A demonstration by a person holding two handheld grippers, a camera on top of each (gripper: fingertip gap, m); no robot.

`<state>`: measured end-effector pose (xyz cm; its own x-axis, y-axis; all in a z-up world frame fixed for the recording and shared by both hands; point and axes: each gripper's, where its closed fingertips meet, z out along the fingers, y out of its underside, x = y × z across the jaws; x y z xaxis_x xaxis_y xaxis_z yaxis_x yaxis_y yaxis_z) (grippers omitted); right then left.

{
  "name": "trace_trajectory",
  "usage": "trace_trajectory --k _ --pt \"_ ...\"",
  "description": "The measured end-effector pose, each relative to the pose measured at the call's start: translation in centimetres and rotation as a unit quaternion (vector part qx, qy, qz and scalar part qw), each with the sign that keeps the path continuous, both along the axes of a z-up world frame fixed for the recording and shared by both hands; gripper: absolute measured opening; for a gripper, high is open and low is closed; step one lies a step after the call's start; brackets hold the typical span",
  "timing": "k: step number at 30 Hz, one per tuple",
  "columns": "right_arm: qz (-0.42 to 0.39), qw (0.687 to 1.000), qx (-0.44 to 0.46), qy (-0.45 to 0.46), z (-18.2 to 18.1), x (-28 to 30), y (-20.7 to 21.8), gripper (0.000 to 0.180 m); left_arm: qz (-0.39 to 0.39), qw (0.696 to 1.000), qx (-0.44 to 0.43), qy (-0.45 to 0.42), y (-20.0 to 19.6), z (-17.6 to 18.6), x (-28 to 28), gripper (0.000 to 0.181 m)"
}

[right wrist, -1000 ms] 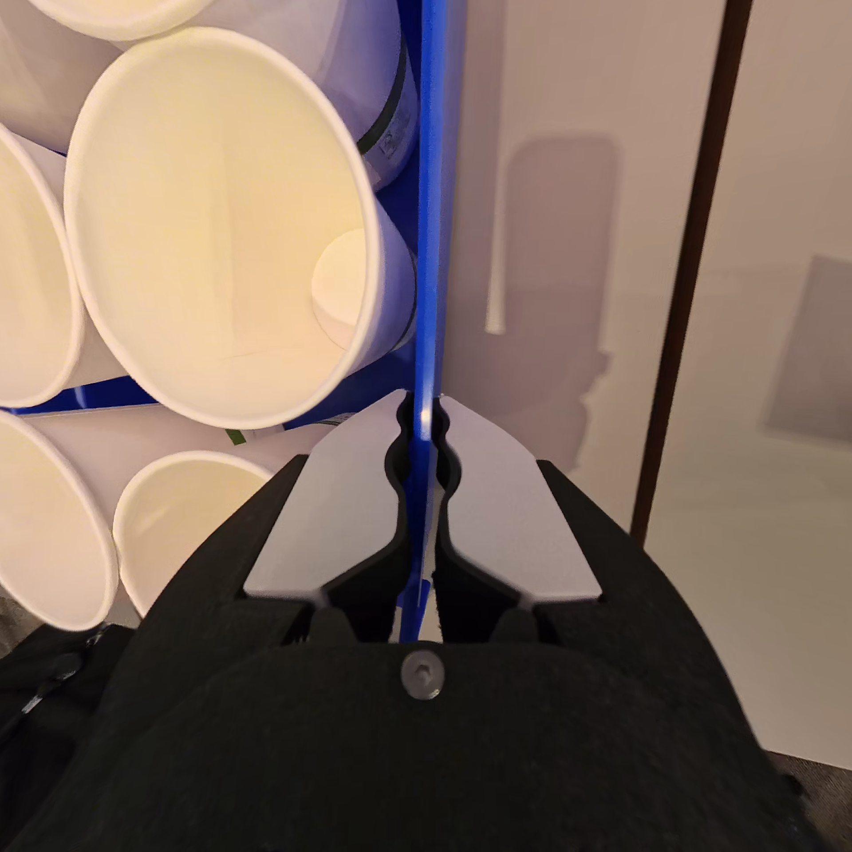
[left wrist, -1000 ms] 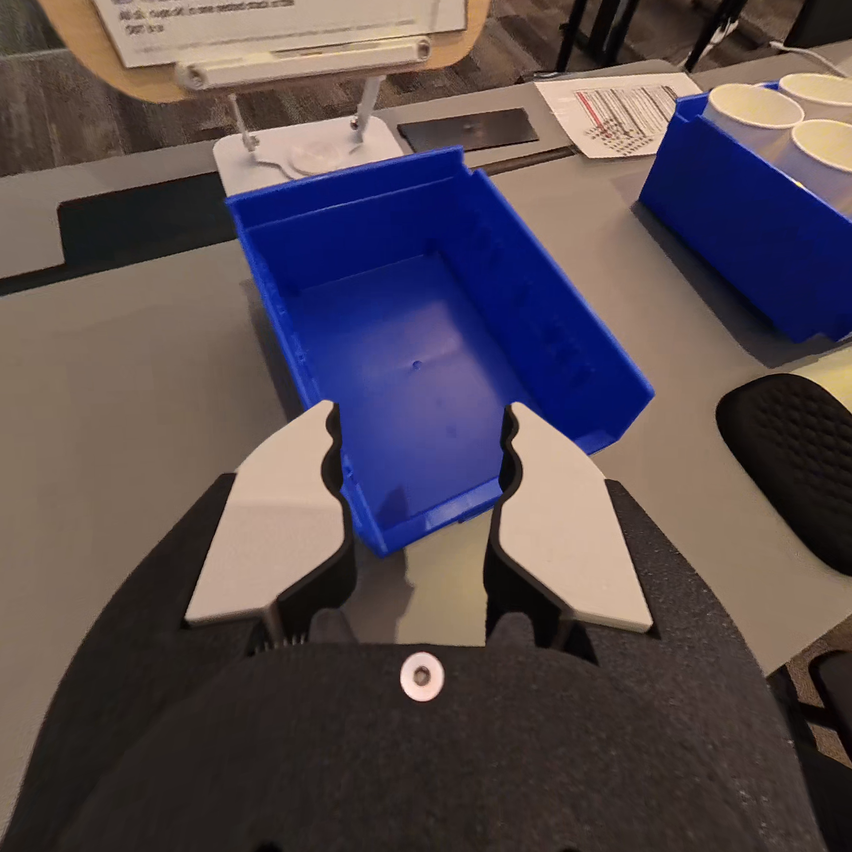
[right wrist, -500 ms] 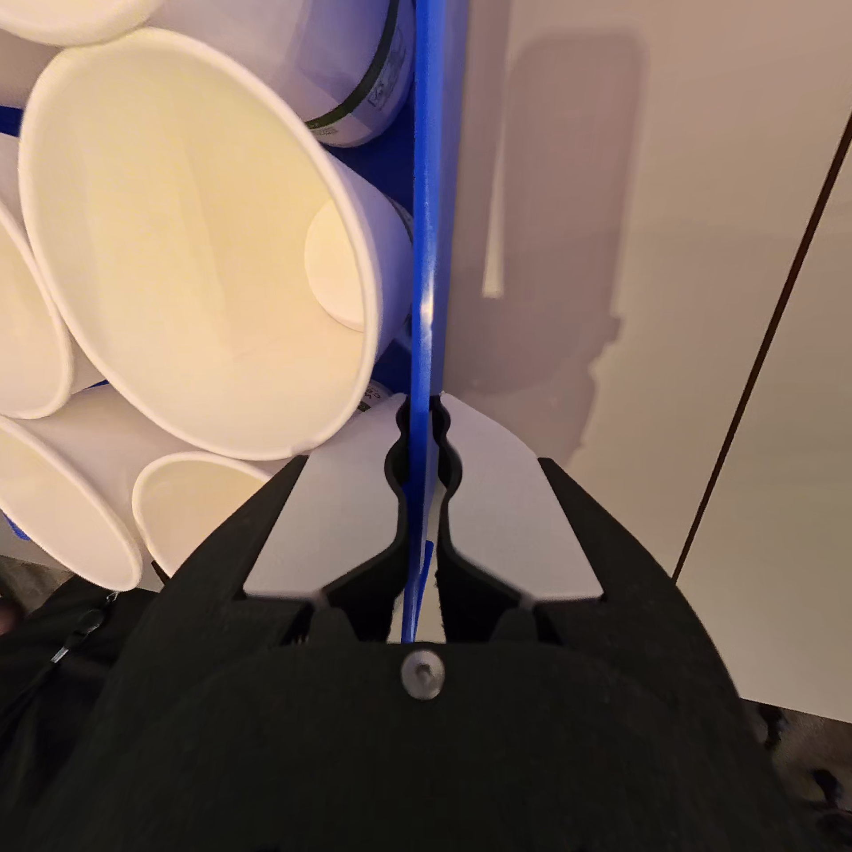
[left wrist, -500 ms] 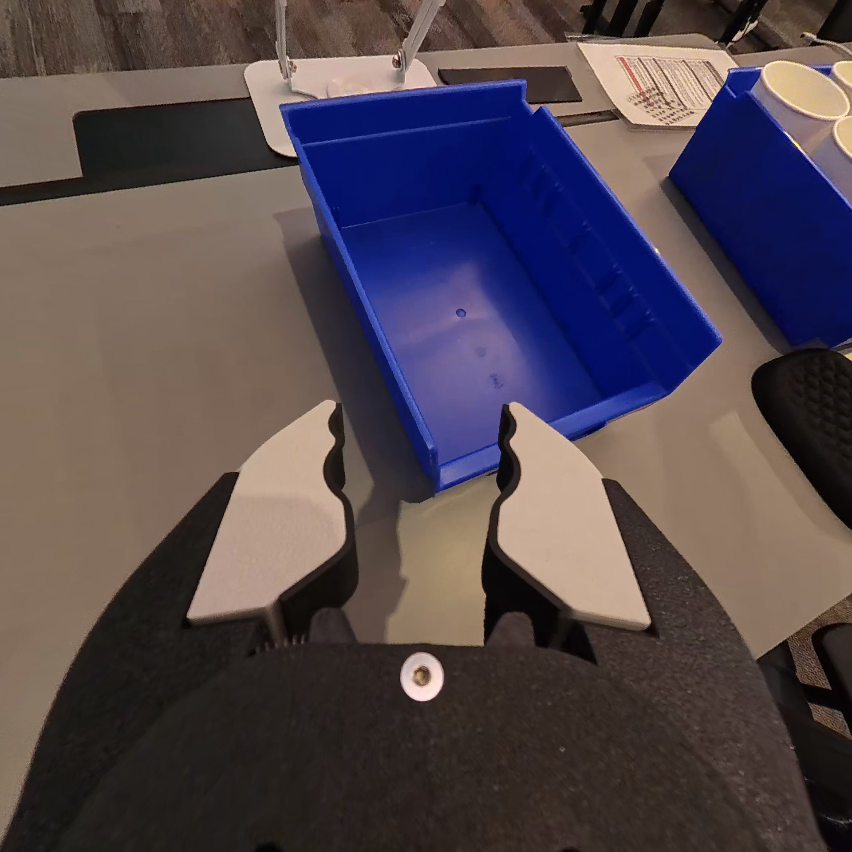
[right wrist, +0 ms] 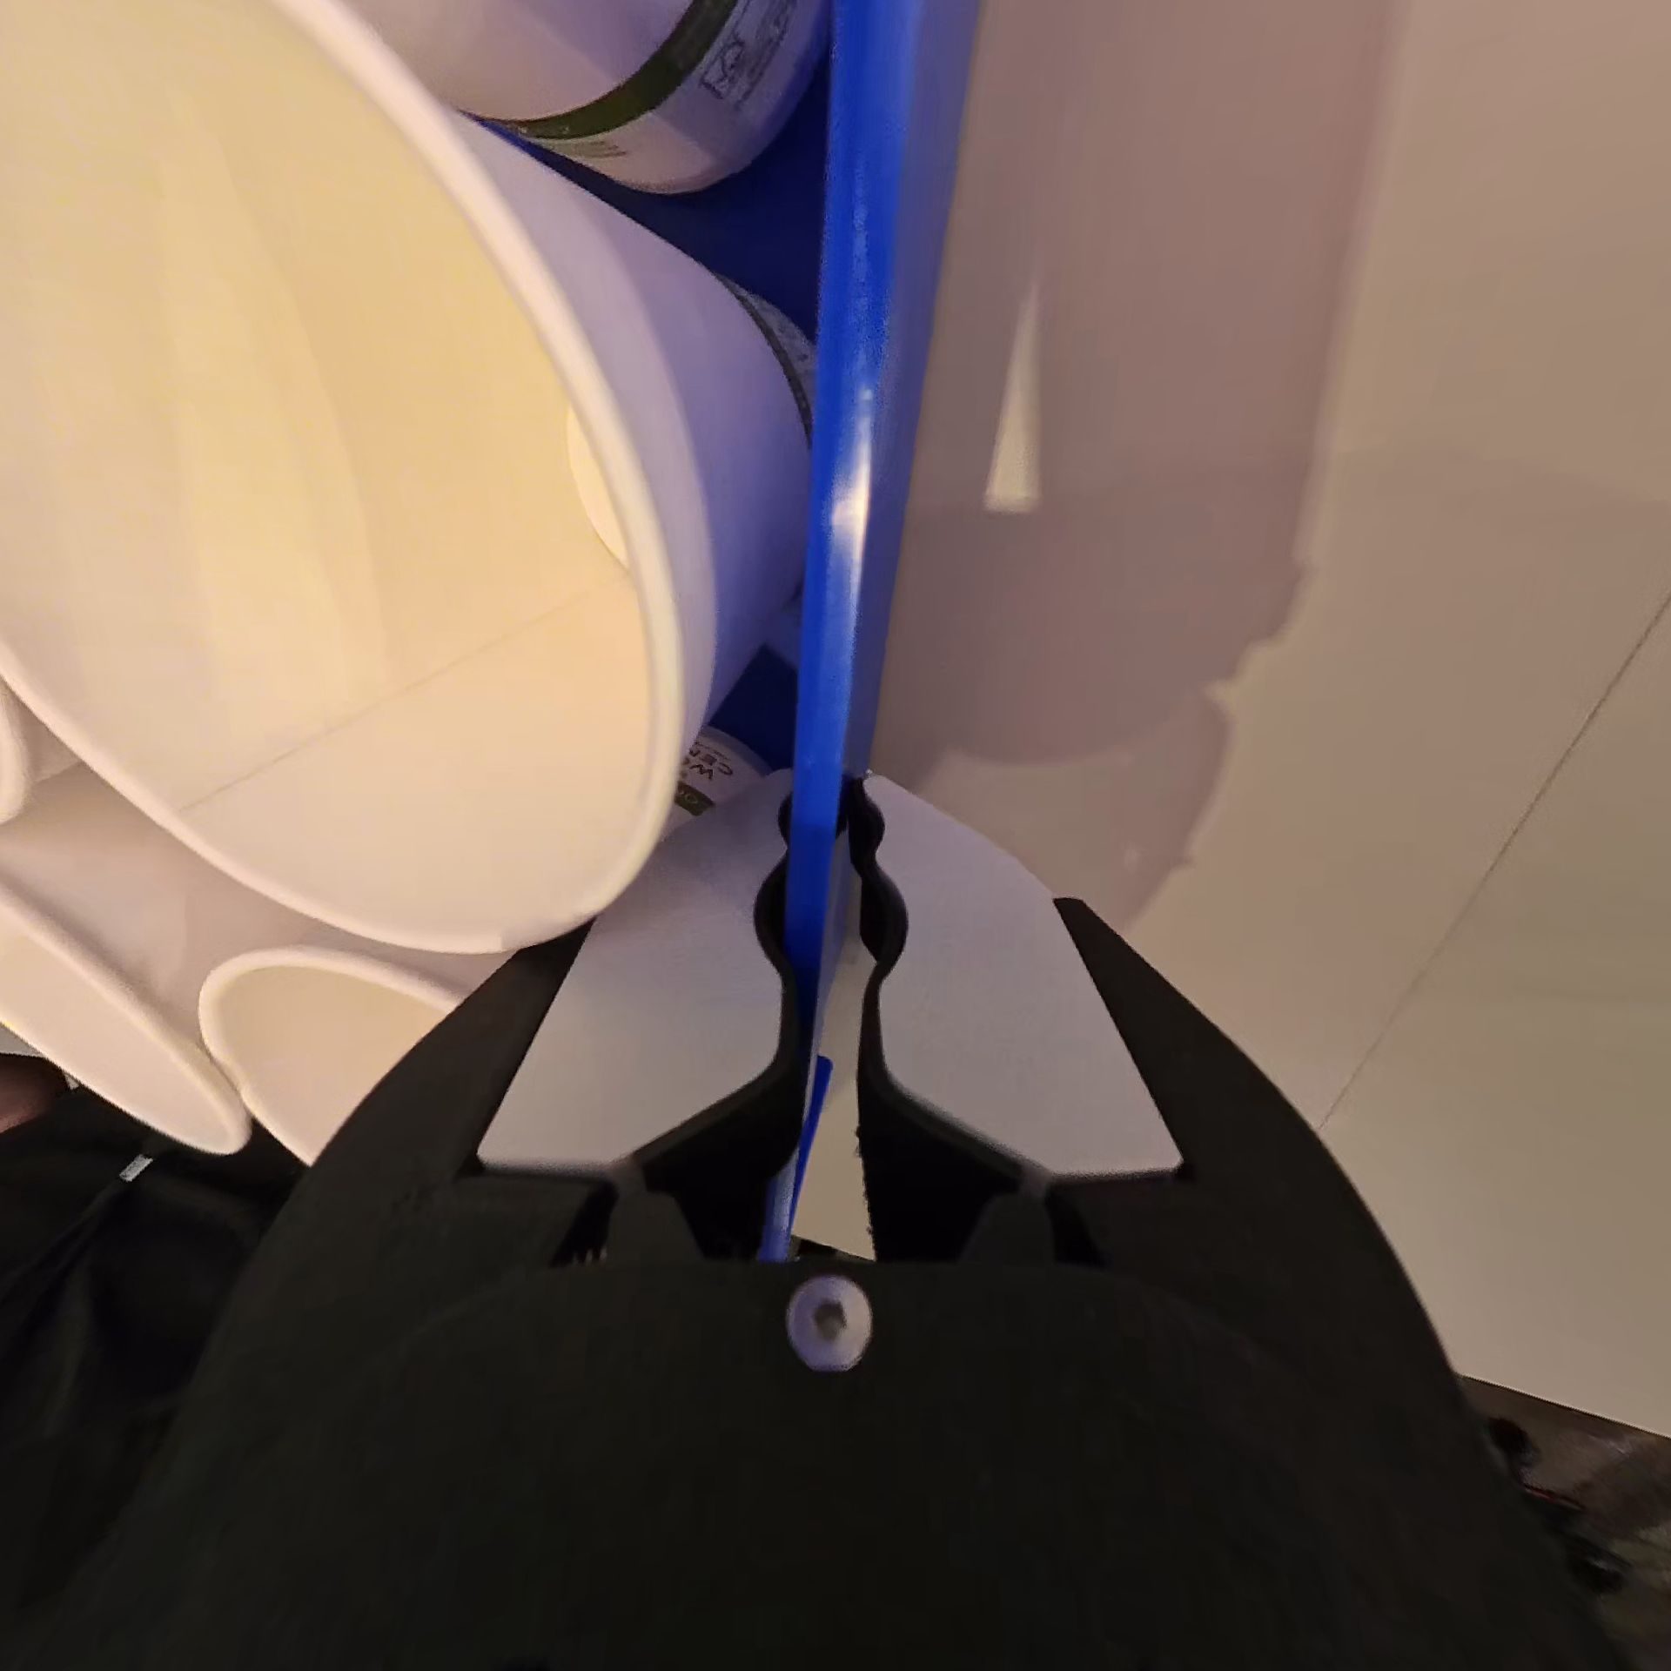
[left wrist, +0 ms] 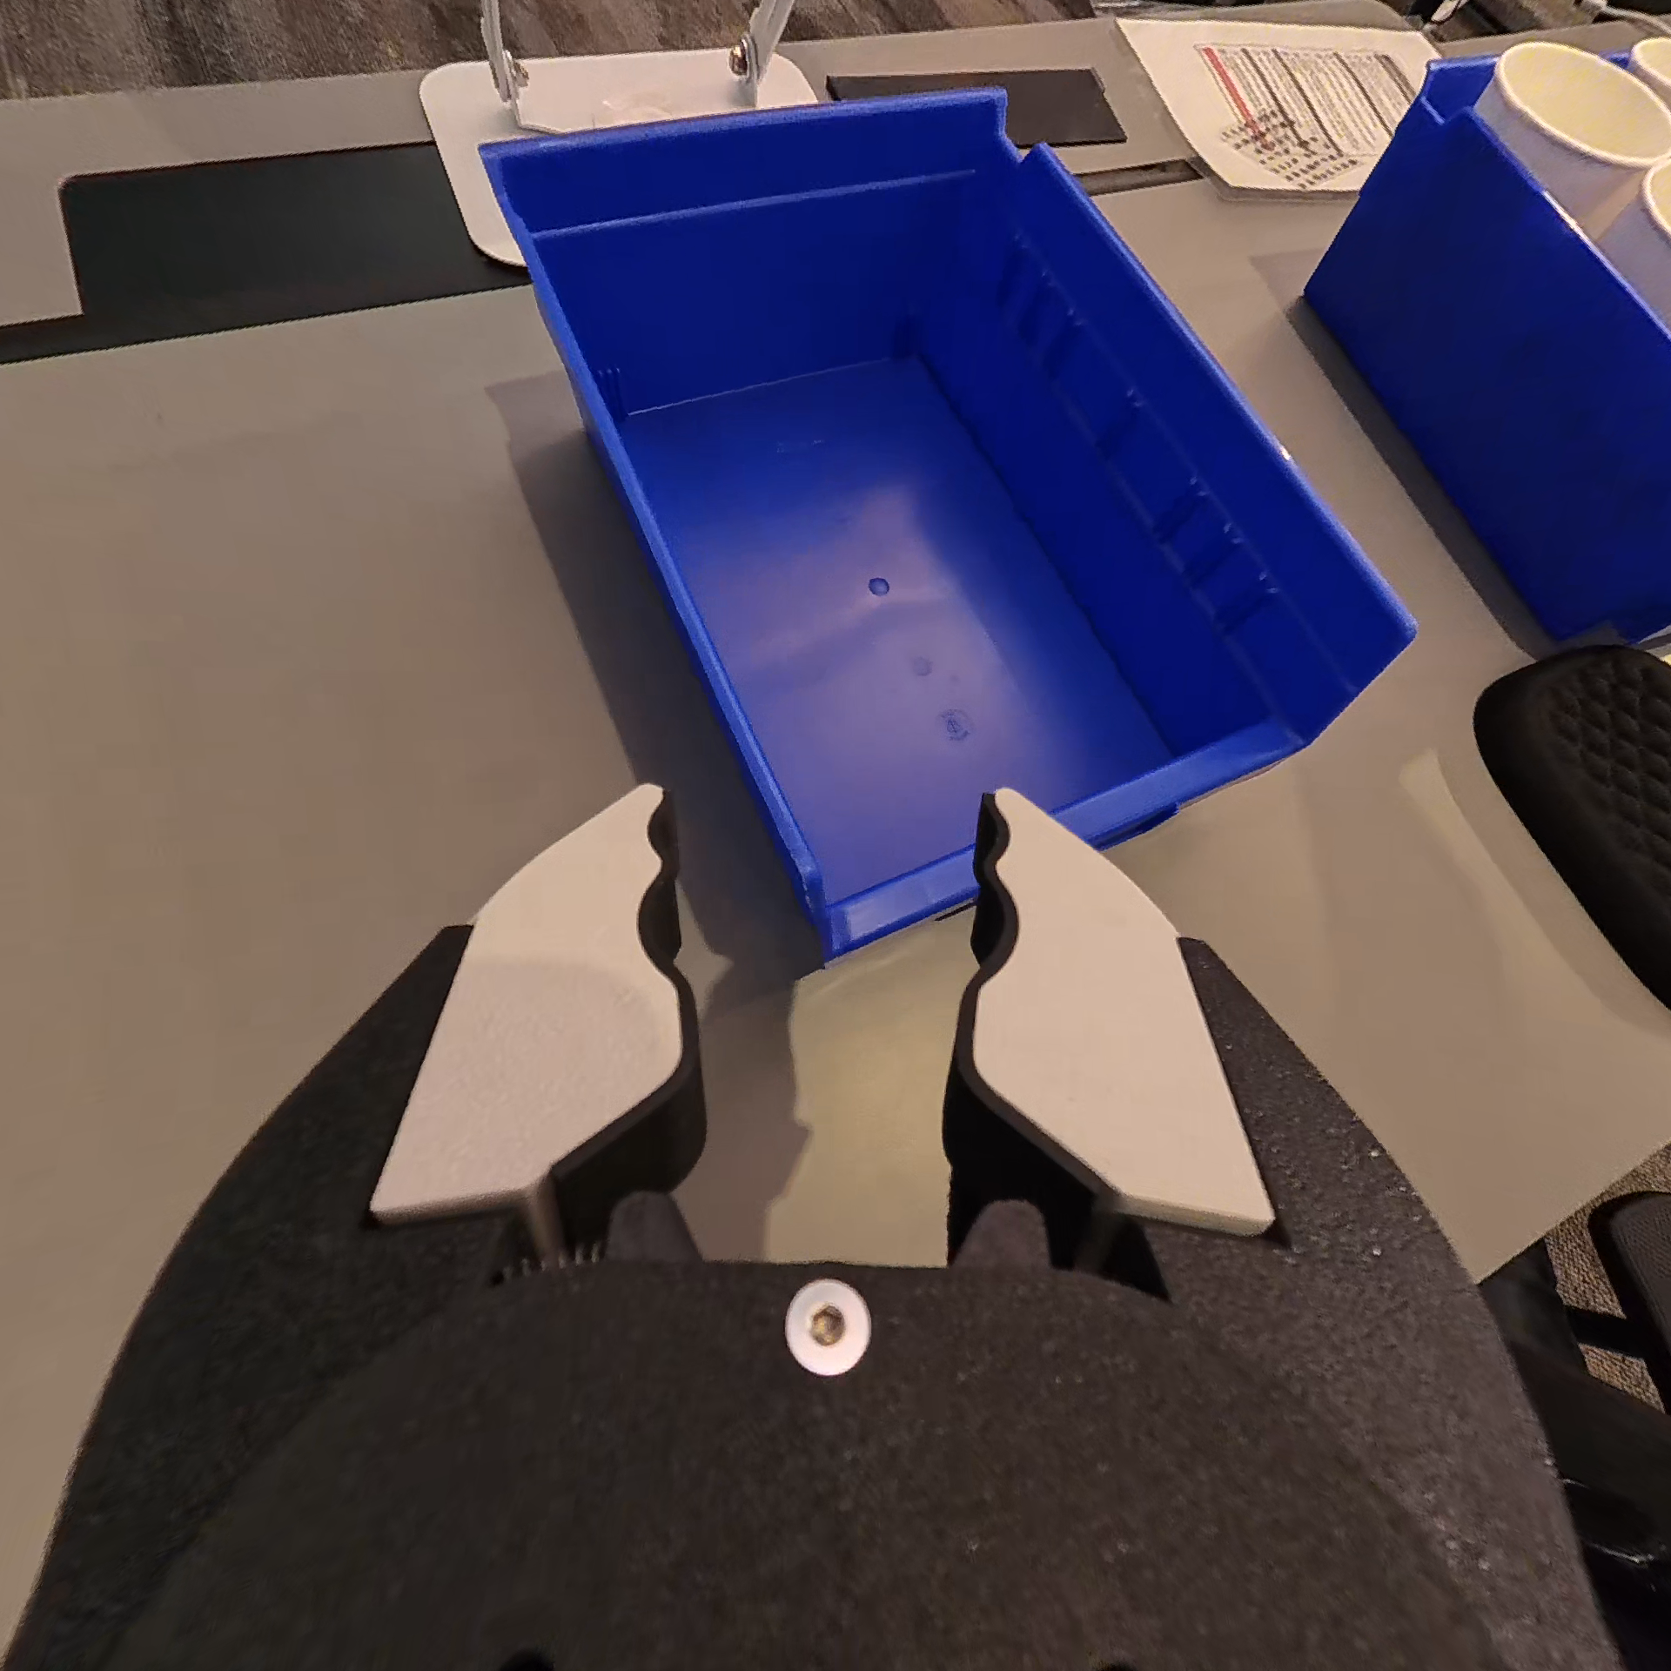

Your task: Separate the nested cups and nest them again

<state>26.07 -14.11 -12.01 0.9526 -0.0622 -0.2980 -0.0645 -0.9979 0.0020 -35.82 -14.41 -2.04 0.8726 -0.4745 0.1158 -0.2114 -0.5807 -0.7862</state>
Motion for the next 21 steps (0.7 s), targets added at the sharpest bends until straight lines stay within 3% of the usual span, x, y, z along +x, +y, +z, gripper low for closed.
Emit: trace_trajectory --k 12,21 --pt "-0.03 0.999 0.017 0.014 0.6 0.0 0.1 0.006 -0.005 1.0 0.004 0.01 -0.2 0.1 0.1 0.062" --pt "-0.027 0.999 0.031 0.027 5.0 -2.2 0.2 0.006 0.0 1.0 0.007 0.003 -0.8 0.0 -0.9 0.061"
